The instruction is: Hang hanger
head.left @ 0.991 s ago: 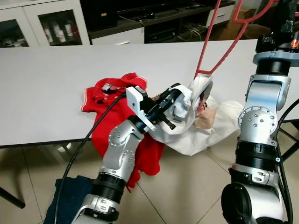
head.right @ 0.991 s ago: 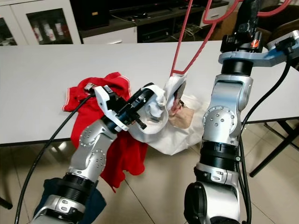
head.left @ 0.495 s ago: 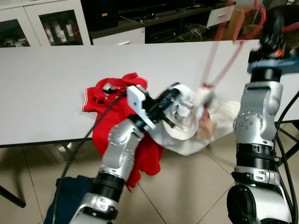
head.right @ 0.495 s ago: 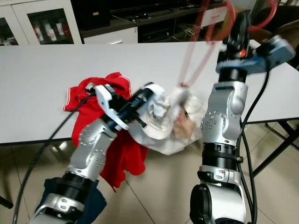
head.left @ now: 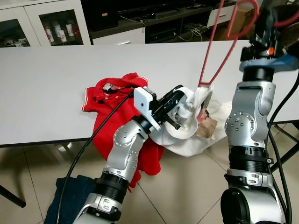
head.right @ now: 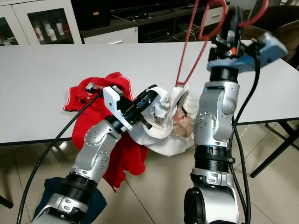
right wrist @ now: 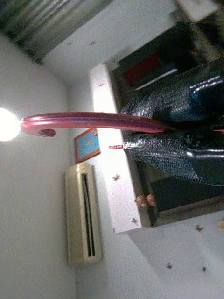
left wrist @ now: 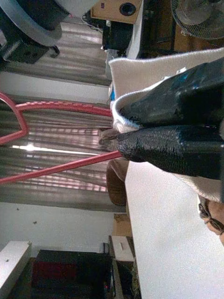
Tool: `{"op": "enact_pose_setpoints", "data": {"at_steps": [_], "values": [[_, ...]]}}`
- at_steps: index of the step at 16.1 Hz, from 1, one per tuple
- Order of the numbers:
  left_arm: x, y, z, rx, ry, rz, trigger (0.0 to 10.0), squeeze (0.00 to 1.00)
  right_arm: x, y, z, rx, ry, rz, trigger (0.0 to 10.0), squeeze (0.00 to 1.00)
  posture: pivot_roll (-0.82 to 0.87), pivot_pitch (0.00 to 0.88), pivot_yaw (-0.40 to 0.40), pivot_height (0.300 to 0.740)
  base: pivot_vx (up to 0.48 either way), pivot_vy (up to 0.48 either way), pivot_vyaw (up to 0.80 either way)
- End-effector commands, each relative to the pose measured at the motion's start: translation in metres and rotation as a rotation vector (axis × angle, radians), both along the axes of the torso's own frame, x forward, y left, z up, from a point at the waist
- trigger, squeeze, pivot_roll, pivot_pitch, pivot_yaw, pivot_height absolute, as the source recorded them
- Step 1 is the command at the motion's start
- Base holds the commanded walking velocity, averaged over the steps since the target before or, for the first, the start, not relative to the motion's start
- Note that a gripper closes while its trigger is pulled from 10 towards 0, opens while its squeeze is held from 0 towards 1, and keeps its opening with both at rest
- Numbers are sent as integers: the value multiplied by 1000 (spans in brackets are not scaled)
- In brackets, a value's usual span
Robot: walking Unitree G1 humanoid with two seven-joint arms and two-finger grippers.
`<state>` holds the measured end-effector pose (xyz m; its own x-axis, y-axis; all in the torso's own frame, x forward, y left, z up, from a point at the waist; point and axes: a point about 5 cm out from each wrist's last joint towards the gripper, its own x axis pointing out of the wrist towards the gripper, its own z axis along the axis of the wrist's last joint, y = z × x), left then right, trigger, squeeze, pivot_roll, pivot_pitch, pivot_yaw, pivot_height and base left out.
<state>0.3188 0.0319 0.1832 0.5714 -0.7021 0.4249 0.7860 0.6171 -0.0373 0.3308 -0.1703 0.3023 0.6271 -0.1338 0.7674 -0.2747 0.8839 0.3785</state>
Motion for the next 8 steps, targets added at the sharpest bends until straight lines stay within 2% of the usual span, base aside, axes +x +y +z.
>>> {"op": "enact_pose_setpoints", "data": {"at_steps": [1, 3, 4, 8], "values": [[1, -6, 9, 11, -25, -9, 0, 0, -4, 3, 8, -22, -41, -11, 0, 0, 27, 0, 17, 740, 0, 0, 0], [-1, -7, 15, -3, -60, -16, 0, 0, 0, -2, 4, -35, -7, -71, 0, 0, 32, 0, 16, 740, 0, 0, 0], [-1, -4, 12, 20, -71, 1, 0, 0, 4, -10, -1, -38, 36, -140, 0, 0, 34, 0, 16, 740, 0, 0, 0], [-2, 0, 4, 63, -66, 8, 0, 0, 2, -10, 0, -29, 26, -125, 0, 0, 35, 4, 17, 740, 0, 0, 0]]}}
